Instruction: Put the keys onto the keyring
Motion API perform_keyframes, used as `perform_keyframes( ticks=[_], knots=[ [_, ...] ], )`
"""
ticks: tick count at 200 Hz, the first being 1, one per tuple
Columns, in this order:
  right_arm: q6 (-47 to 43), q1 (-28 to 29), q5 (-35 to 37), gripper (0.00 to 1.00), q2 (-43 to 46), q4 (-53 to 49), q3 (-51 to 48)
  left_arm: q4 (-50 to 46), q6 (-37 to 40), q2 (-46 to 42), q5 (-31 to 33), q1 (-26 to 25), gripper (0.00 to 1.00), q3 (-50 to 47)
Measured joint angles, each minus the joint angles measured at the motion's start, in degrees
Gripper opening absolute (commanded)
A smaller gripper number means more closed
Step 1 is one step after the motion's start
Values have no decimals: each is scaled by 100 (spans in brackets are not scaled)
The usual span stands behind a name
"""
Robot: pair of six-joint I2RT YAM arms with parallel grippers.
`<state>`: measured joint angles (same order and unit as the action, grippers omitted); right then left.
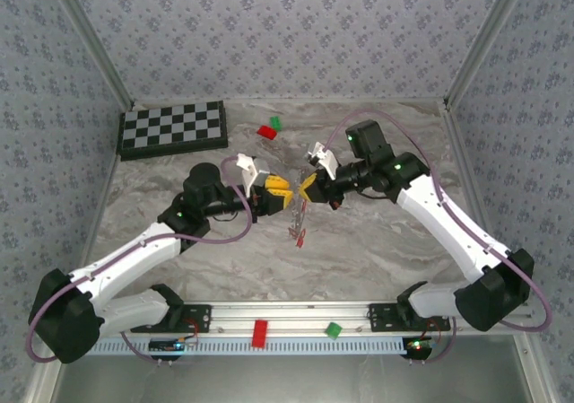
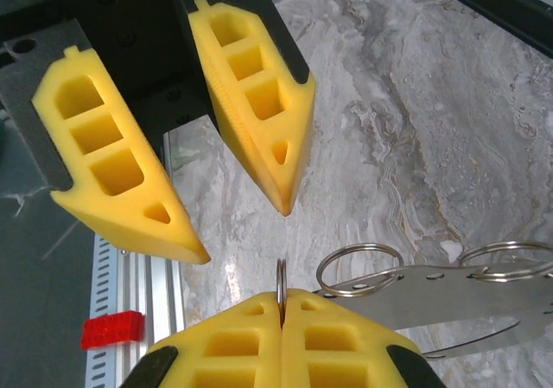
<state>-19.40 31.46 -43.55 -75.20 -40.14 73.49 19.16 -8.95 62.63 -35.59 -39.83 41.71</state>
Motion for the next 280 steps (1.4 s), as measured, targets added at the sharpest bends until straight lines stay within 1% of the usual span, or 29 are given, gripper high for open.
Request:
perform_keyframes(
  ticks=[62,82,142,204,246,280],
  knots=[
    [-457,304,522,0,-315,-675,531,-540,407,177,-81,11,33,140],
    [-540,376,597,0,-356,-824,603,-713,535,199,-96,39,33,203],
    [-619,485,697,0,-369,-1040,645,-885,660,275,-186,188,39,273],
    [-645,485,691,0,-367,-1121,645,-892,656,426,-533,236,38,323],
    [-658,485,673,0,-367,-1113,645,-872,627,426,-645,282,35,323],
    [-658,483,673,0,-367,-1084,645,-756,551,424,-691,319,35,323]
  ],
)
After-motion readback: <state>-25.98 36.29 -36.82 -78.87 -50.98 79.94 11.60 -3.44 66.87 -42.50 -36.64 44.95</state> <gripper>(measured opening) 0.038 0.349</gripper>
